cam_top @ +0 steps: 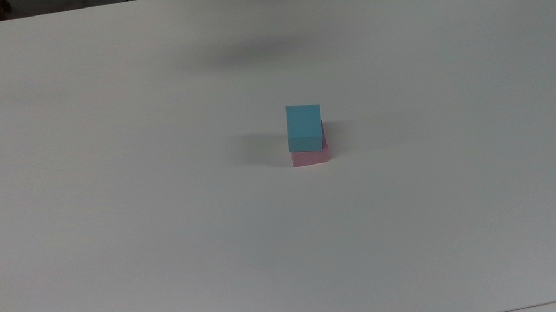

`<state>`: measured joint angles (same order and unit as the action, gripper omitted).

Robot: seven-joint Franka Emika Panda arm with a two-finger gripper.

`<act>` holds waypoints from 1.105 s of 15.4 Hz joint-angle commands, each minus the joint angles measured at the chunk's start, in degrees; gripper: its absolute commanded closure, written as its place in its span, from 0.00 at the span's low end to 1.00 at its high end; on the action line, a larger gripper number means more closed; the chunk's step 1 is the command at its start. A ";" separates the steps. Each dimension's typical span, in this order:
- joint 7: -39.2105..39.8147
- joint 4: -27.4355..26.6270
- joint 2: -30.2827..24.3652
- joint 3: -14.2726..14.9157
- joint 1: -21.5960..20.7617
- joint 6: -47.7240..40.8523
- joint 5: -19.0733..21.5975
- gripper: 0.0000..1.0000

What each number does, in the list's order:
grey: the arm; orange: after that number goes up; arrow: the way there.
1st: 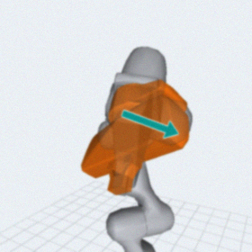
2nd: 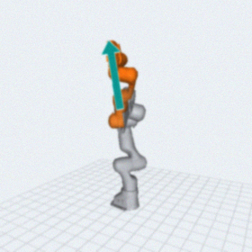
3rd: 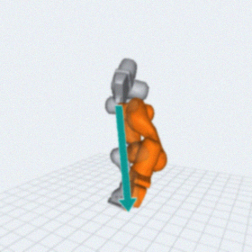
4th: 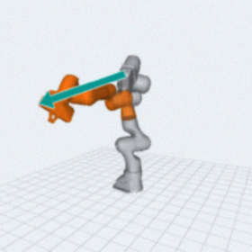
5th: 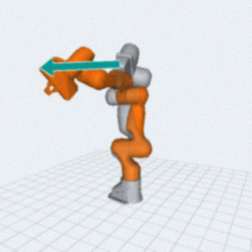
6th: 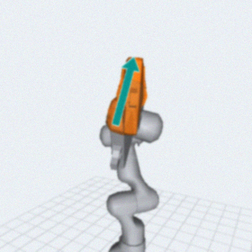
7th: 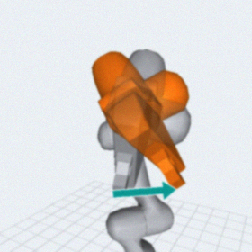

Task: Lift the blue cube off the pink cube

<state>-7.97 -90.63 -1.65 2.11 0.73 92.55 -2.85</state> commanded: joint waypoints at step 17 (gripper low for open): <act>9.77 -1.30 -0.03 0.00 0.06 -0.62 0.22 0.00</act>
<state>-6.25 -90.92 -1.64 1.95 0.76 92.55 -2.86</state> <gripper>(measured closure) 0.000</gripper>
